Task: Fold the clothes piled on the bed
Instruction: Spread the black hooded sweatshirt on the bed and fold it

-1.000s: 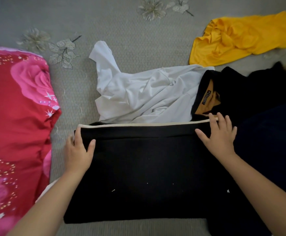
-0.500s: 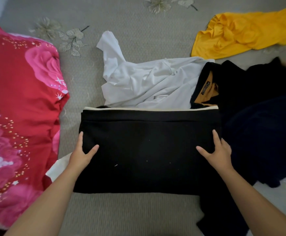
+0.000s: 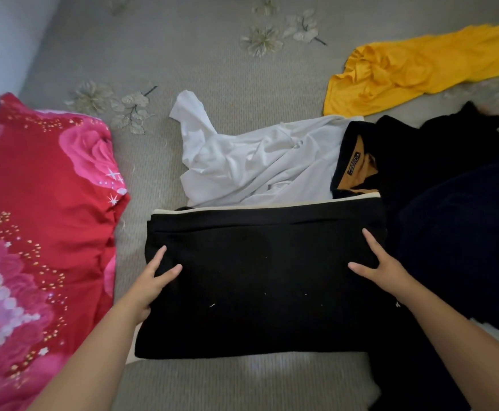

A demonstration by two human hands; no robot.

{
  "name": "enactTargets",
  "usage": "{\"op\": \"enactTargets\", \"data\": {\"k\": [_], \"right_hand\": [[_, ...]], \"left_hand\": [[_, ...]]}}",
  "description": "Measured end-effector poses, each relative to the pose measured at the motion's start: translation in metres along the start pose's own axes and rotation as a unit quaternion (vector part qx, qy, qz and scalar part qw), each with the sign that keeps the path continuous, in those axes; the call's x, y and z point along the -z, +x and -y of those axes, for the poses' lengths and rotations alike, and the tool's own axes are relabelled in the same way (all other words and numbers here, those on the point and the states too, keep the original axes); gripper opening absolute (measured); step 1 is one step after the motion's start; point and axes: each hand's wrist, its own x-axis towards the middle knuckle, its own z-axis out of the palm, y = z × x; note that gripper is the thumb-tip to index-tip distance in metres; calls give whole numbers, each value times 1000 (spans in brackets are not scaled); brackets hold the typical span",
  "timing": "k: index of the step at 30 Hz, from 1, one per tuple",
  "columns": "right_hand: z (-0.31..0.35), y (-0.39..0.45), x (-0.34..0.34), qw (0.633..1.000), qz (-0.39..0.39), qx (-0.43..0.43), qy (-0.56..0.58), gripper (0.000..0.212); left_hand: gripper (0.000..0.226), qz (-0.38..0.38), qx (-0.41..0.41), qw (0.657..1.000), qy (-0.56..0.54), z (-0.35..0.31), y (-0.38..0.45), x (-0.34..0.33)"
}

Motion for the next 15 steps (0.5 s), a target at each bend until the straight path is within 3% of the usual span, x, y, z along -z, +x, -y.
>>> {"op": "enactTargets", "data": {"k": [6, 9, 15], "right_hand": [[5, -5, -7, 999, -46, 22, -2, 79], [12, -20, -8, 995, -70, 16, -64, 81], [27, -89, 1, 970, -157, 11, -187, 87]], "left_hand": [[61, -81, -79, 989, 100, 1, -9, -23], [72, -101, -109, 974, 171, -3, -23, -26], [86, -97, -183, 910, 360, -51, -63, -42]]}}
